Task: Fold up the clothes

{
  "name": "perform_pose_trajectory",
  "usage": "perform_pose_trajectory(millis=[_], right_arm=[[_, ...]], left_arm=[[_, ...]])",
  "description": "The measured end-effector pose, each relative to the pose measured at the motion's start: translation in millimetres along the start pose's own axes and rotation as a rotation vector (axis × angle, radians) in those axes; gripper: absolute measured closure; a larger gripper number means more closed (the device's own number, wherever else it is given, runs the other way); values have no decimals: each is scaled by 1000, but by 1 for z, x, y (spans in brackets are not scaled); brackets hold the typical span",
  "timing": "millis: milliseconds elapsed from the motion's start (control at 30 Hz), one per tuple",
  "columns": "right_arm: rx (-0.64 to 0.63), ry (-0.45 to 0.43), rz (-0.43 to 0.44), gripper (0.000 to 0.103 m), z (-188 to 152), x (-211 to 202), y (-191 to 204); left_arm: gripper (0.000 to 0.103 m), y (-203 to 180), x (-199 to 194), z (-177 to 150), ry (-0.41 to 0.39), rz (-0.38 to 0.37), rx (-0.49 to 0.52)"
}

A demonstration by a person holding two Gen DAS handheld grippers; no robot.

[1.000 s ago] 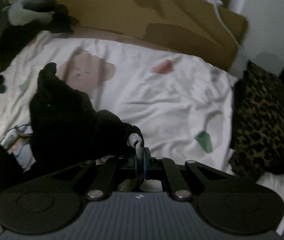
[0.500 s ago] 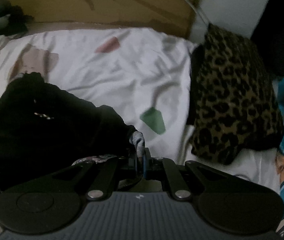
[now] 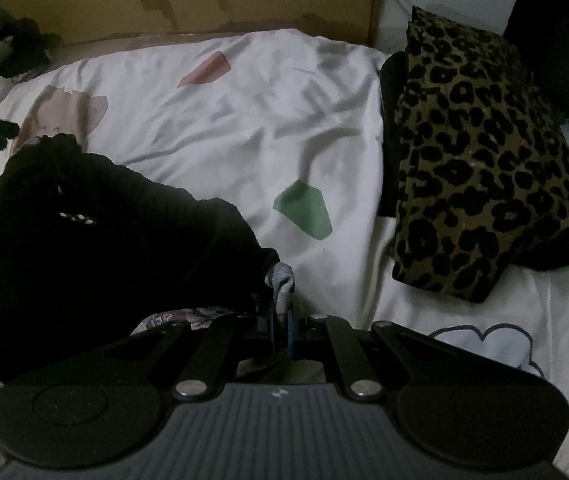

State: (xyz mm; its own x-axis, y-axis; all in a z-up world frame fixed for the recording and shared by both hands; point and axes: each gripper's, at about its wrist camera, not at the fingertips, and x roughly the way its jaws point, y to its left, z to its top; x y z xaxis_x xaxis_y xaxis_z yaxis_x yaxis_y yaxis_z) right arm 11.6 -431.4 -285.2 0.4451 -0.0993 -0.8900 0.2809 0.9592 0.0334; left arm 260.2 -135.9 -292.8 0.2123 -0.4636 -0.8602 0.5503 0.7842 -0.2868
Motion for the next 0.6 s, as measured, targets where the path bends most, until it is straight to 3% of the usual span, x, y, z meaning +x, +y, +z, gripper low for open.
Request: perform_pose_trajectory(millis=[67,167,333,600], right_arm=[[12,-2,11,98,-1,1,-3],[36,-5,24,98,-1,1,-9],[75,-8,27,98,-2,2,-18],[99,3,27,98,-10,4,-25]], left_arm=[[37,0,9,-4,15,14,-7],[37,-4,19,-10,38,-23,-25],[34,-22,32,-18,67,-29,18],[18,-48,56,-18,89,36,131]])
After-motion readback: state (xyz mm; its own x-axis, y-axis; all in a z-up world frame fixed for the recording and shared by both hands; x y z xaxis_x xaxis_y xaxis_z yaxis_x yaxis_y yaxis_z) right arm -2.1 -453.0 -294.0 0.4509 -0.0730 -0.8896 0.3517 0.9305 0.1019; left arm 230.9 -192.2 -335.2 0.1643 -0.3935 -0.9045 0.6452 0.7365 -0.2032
